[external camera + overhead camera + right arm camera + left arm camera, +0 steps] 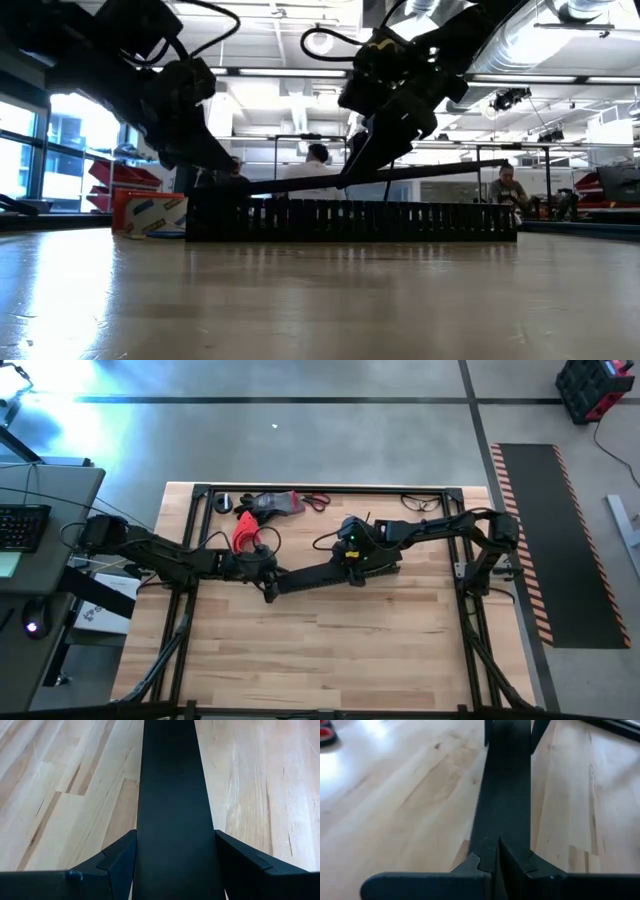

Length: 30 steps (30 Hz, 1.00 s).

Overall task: Ziptie cables
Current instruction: Close the black cable duct

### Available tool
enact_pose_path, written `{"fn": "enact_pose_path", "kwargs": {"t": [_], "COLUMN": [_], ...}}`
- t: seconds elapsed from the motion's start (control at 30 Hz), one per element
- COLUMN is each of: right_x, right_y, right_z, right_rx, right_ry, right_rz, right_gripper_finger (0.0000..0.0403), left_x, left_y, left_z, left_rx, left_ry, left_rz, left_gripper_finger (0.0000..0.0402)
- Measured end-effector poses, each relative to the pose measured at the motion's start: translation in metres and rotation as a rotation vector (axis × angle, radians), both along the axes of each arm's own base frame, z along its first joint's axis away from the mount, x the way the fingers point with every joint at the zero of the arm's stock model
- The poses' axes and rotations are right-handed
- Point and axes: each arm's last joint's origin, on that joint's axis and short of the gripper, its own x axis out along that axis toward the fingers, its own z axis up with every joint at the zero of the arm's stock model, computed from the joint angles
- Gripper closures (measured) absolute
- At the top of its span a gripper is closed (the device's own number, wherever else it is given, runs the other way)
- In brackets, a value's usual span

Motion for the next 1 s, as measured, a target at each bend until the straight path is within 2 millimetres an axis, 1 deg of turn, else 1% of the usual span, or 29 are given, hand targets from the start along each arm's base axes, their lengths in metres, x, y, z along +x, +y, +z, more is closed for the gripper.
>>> {"fn": "enact_pose_path", "kwargs": {"t": [0.33, 0.57, 0.83, 1.0], "right_x": [-0.002, -0.004, 0.004, 0.006], "right_y": [0.000, 0.004, 0.013, 0.014], "right_z": [-0.003, -0.005, -0.032, -0.035], "right_rx": [0.005, 0.008, -0.023, -0.038], "right_ry": [0.027, 0.060, 0.124, 0.124], "right_rz": [0.000, 0.004, 0.012, 0.010], "right_gripper_finger": [0.0188, 0.0188, 0.0189, 0.0189], "left_x": [0.014, 0.017, 0.017, 0.016], "left_y": [-0.007, -0.010, -0.011, -0.014], "left_z": [-0.030, -0.037, -0.039, -0.040], "left_rx": [-0.012, -0.010, -0.012, -0.001], "left_ry": [0.069, 0.065, 0.083, 0.087], "left_rz": [-0.010, -0.018, -0.026, -0.027], "left_gripper_finger": [0.0401, 0.0401, 0.0402, 0.0402]}}
